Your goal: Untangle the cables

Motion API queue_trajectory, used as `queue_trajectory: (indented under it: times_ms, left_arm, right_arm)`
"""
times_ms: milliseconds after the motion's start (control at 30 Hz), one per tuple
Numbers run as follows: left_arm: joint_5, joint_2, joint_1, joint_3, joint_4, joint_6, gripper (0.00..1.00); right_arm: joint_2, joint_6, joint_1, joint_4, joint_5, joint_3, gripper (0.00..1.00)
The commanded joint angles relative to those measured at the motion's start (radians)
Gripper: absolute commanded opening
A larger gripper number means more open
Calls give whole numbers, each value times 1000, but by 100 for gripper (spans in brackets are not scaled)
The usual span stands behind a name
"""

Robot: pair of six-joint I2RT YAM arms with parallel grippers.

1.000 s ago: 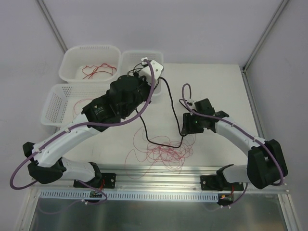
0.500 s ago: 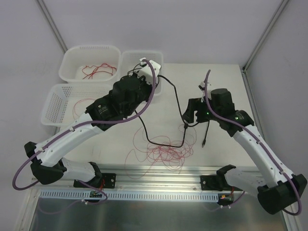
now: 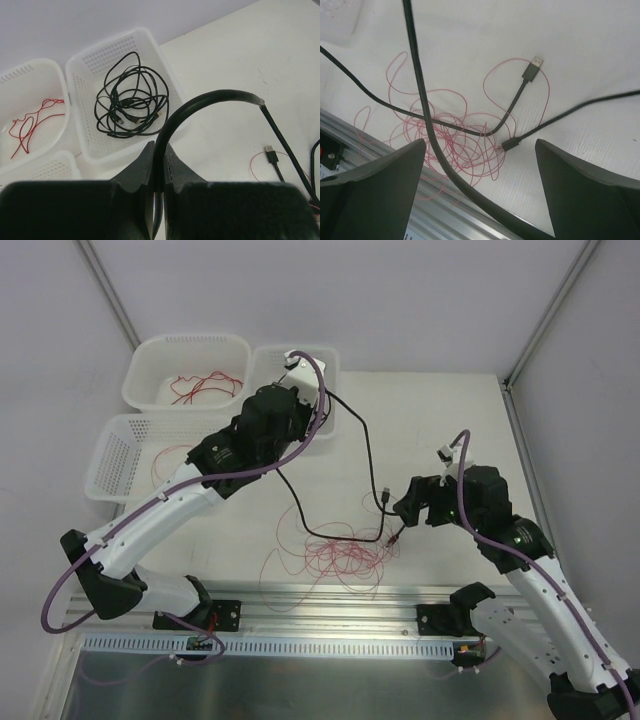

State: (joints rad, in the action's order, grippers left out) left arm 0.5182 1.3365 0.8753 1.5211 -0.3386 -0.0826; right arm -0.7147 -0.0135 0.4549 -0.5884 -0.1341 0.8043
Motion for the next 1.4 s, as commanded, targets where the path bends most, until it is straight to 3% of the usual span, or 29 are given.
queue_trajectory:
  times_ms: [0, 300, 433, 500, 700, 867, 1133, 1233, 1267, 1300, 1367]
  left_arm:
    - [-7, 10, -9, 21, 15, 43, 0]
    - [-69, 33, -9, 24, 3, 81, 0]
    - [-26, 58, -16, 31, -7, 81, 0]
    - [-17, 64, -41, 34, -10, 81, 0]
    - [-23, 89, -137, 74, -33, 147, 0]
    - [-17, 99, -171, 128, -53, 173, 0]
    - [8, 110, -202, 175, -57, 198, 0]
    - [-32, 98, -202, 163, -62, 221, 0]
    - [-41, 90, -200, 151, -62, 227, 0]
    - [-49, 73, -202, 145, -62, 233, 0]
    - [-53, 55, -202, 139, -62, 236, 0]
  right_arm:
    - [28, -5, 1, 61, -15, 96, 96]
    - [-11, -103, 2, 75, -150, 237, 100]
    - [-175, -138, 1, -256, -145, 475, 99]
    - [-215, -138, -1, -319, -186, 527, 100]
    - [-244, -48, -2, -502, -277, 426, 99]
    - [-275, 26, -1, -515, -400, 297, 100]
    - [-296, 165, 2, -475, -668, 288, 100]
    - [-270, 158, 5, -438, -499, 289, 99]
    - [-250, 146, 4, -407, -417, 279, 100]
    - [-244, 129, 5, -393, -240, 270, 100]
    - [-246, 95, 5, -367, -121, 239, 100]
